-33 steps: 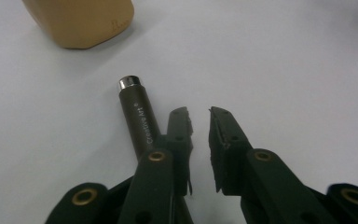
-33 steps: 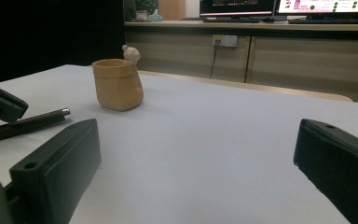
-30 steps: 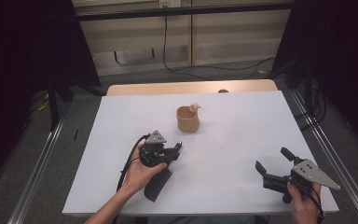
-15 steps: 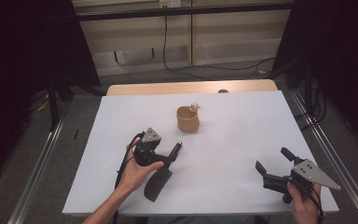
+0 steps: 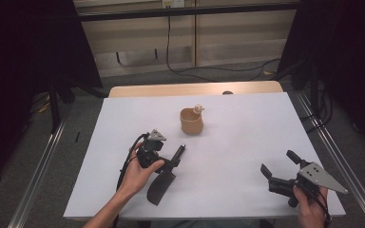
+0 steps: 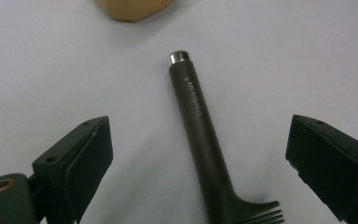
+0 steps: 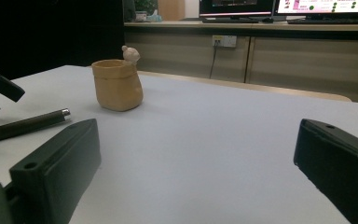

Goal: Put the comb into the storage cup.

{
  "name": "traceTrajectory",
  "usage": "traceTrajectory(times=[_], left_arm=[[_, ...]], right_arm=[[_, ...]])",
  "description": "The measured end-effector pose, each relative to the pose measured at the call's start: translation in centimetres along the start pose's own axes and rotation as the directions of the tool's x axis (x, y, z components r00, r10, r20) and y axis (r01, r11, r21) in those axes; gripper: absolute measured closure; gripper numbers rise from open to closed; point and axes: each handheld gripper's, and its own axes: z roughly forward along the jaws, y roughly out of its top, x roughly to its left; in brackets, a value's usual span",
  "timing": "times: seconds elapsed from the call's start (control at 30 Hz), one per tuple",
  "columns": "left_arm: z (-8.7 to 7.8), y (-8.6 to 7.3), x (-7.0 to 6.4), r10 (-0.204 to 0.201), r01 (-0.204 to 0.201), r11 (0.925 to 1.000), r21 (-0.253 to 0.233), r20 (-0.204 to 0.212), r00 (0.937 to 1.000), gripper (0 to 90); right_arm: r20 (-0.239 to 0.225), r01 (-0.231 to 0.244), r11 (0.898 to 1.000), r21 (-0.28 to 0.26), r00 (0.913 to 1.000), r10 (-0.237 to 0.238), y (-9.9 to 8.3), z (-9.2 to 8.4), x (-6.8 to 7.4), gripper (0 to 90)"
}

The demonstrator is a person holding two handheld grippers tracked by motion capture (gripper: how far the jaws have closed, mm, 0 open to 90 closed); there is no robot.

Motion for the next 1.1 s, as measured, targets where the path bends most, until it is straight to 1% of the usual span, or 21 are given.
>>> traceTrajectory(times=[0.07,0.1,0.13,0.2,0.23,0.3,0.4,0.47,0.53,0.6,0.63,0.67,0.7,0.73,0.77,0.87,0.9,0.93,0.97,1.03,1.1], left_arm=[[0.3,0.4,0.1,-0.006,0.006,0.9990,0.044,0.001,1.0000,7.7],[0.4,0.7,0.3,-0.021,0.020,0.9970,0.075,0.014,0.9997,8.0],[0.4,0.9,0.3,-0.028,0.027,0.9957,0.089,0.017,0.9995,8.5],[0.3,1.5,0.1,-0.003,0.003,0.9941,0.108,-0.001,1.0000,8.3],[0.3,1.7,0.1,0.001,-0.001,0.9931,0.117,0.003,1.0000,7.7],[0.3,1.8,0.0,-0.009,0.008,0.9921,0.125,0.005,1.0000,6.3],[0.8,1.6,-0.1,-0.026,0.025,0.9866,0.161,-0.001,0.9997,6.3],[1.2,1.5,-0.1,-0.021,0.023,0.9812,0.192,-0.013,0.9997,7.0],[1.1,1.5,-0.1,-0.035,0.034,0.9799,0.196,-0.003,0.9994,9.4],[1.1,1.5,-0.1,-0.023,0.030,0.9806,0.194,-0.037,0.9991,13.9],[1.2,1.5,-0.1,-0.022,0.029,0.9799,0.198,-0.034,0.9992,12.9],[1.2,1.5,-0.1,-0.042,0.046,0.9787,0.200,-0.021,0.9989,12.5],[1.3,1.5,-0.1,-0.059,0.061,0.9777,0.201,-0.018,0.9981,15.3],[1.3,1.5,-0.2,-0.044,0.048,0.9783,0.202,-0.024,0.9988,20.1],[1.4,1.5,-0.4,-0.041,0.045,0.9775,0.206,-0.024,0.9989,21.4],[1.8,1.5,-0.7,-0.028,0.032,0.9713,0.236,-0.022,0.9994,25.4],[2.0,1.4,-0.8,-0.033,0.036,0.9679,0.249,-0.018,0.9993,27.0],[2.1,1.4,-0.9,-0.039,0.044,0.9672,0.250,-0.024,0.9990,27.5],[2.1,1.4,-0.9,-0.037,0.042,0.9660,0.255,-0.026,0.9990,31.0],[2.1,1.4,-0.8,-0.042,0.046,0.9660,0.255,-0.021,0.9989,33.6],[2.0,1.4,-0.8,-0.031,0.034,0.9631,0.267,-0.016,0.9994,37.0]], right_arm=[[0.004,0.003,1.000,0.003,1.0000,-0.003,0.0,0.0,0.0,0.0],[0.003,0.003,1.000,0.003,1.0000,-0.003,0.0,0.0,0.0,0.0],[0.001,0.004,1.000,0.002,1.0000,-0.004,0.0,0.0,0.0,0.0],[0.001,0.005,1.000,-0.001,1.0000,-0.005,0.0,0.0,0.0,0.0],[0.001,0.005,1.000,0.000,1.0000,-0.005,0.0,0.0,0.0,0.0],[0.002,0.004,1.000,0.003,1.0000,-0.004,0.0,0.0,0.0,0.0],[0.002,0.003,1.000,0.003,1.0000,-0.004,0.0,0.0,0.0,0.0],[0.002,0.003,1.000,0.003,1.0000,-0.003,0.0,0.0,0.0,0.0],[0.001,0.005,1.000,0.002,1.0000,-0.005,0.0,0.0,0.0,0.0],[-0.001,0.004,1.000,0.002,1.0000,-0.004,0.0,0.0,0.1,0.0],[0.000,0.004,1.000,0.002,1.0000,-0.004,0.0,0.0,0.1,0.0],[-0.001,0.004,1.000,0.003,1.0000,-0.004,0.0,0.1,0.1,0.0],[-0.002,0.003,1.000,0.005,1.0000,-0.003,0.0,0.1,0.1,0.0],[-0.003,0.002,1.000,0.010,1.0000,-0.002,0.0,0.1,0.1,0.1],[-0.003,0.002,1.000,0.010,1.0000,-0.001,0.0,0.1,0.1,0.2],[-0.004,0.002,1.000,0.005,1.0000,-0.002,0.0,0.1,0.1,0.2],[-0.004,0.002,1.000,0.005,1.0000,-0.002,0.0,0.1,0.1,0.2],[-0.003,0.004,1.000,0.003,1.0000,-0.004,0.0,0.1,0.1,0.1],[-0.003,0.004,1.000,0.003,1.0000,-0.004,0.0,0.0,0.0,0.2],[-0.003,0.004,1.000,0.004,1.0000,-0.004,0.0,0.0,0.0,0.2],[-0.003,0.006,1.000,0.004,1.0000,-0.006,0.0,0.1,0.0,0.2]])
